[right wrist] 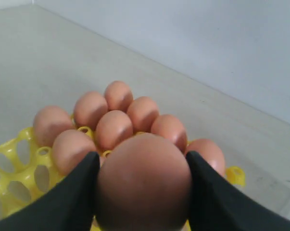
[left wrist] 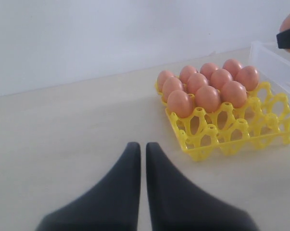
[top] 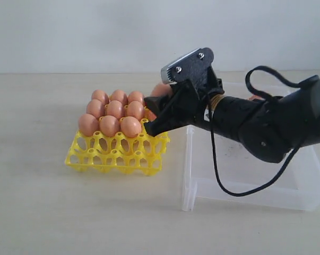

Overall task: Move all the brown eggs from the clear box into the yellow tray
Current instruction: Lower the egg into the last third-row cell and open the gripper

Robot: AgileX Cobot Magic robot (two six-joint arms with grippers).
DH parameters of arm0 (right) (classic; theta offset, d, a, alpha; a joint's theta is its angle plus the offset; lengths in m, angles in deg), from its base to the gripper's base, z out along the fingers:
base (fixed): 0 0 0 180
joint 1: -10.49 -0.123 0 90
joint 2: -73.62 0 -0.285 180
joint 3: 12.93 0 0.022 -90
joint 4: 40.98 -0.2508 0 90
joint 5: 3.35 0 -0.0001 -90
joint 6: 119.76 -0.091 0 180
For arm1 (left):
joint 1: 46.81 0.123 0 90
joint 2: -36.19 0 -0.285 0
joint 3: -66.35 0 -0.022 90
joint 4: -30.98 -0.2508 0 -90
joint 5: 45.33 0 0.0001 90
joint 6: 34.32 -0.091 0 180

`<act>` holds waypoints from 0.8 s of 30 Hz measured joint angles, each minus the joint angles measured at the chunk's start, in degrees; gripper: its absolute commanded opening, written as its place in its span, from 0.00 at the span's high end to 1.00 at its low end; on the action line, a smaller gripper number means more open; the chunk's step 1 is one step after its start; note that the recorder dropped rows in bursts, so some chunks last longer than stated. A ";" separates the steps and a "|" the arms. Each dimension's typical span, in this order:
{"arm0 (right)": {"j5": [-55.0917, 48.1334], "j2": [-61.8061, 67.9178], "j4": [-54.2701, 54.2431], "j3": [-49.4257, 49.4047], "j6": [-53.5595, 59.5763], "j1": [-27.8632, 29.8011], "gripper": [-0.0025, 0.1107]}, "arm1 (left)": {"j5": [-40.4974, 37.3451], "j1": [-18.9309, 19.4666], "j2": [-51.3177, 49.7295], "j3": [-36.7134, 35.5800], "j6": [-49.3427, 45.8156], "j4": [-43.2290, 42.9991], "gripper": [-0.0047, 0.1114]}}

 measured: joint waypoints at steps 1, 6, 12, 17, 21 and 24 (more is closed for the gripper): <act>1.45 1.02 0.73 0.00 0.02 0.00 0.98 | 0.00 0.00 0.00 0.00 0.00 0.00 0.93; 7.53 6.83 2.99 0.00 0.90 0.00 0.98 | 0.00 0.00 0.00 0.00 0.00 0.00 0.93; 8.68 10.79 8.24 4.19 -0.27 0.00 0.98 | 0.00 0.00 0.00 0.00 0.00 0.00 0.93; 7.44 12.45 8.87 7.88 -2.14 0.00 0.98 | 0.00 0.00 0.00 0.00 0.00 0.00 0.93; 5.40 13.61 8.23 9.25 -3.23 0.12 0.98 | 0.00 0.00 0.00 0.00 0.00 0.00 0.93; 4.77 14.60 7.55 9.91 -5.46 0.88 0.98 | 0.00 0.00 0.00 0.00 0.00 0.00 0.93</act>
